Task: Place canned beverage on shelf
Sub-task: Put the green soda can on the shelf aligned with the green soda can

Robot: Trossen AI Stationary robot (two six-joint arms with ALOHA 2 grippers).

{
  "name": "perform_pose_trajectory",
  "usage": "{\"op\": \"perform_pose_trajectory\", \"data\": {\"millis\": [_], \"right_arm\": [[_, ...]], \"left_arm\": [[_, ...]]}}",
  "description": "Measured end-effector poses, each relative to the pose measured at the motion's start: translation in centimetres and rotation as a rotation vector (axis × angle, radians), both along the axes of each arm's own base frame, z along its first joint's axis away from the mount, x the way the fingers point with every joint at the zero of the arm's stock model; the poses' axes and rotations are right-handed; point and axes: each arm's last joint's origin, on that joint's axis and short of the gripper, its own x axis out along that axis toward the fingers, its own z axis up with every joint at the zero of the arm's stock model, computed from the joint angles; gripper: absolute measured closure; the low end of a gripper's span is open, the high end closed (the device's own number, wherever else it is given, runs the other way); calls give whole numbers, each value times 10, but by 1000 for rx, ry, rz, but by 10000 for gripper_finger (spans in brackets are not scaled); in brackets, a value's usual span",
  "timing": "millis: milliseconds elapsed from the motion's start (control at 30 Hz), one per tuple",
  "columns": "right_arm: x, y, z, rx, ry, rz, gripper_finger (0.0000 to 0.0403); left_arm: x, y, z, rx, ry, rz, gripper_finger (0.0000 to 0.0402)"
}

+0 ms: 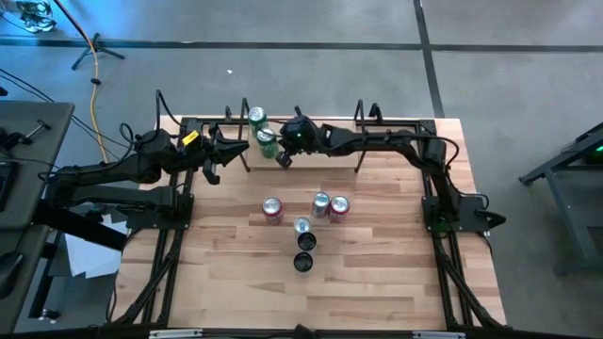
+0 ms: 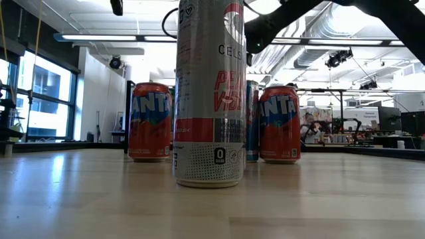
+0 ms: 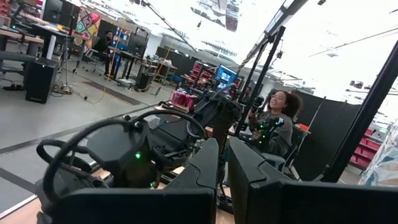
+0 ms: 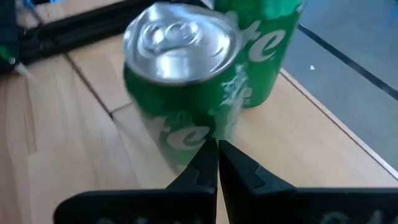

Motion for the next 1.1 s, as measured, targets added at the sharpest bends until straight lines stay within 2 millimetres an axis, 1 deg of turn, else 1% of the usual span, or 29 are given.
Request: {"op": "perform_pose_trajectory", "data": {"millis": [300, 500, 667, 833, 933, 1000, 1100], "right_arm": [[2, -7, 6, 26, -94, -26, 403], [5, -11, 5, 48, -149, -58, 403], [4, -14, 2, 47, -134, -69, 403], [-4, -17, 5, 66, -80, -75, 403], [-7, -16, 3, 86, -34, -47, 403], [-8, -14, -1, 137, -13, 7, 403], [-6, -7, 0, 171, -21, 101, 403]], "left_arm": [[0, 1, 0, -5, -1, 33, 401], [0, 1, 0, -8, -1, 48, 402], [0, 1, 0, -8, -1, 48, 402], [0, 1, 0, -8, -1, 48, 401], [0, 1, 0, -17, -3, 45, 402], [0, 1, 0, -39, -9, 35, 401], [0, 1, 0, -54, -12, 28, 402]]}}
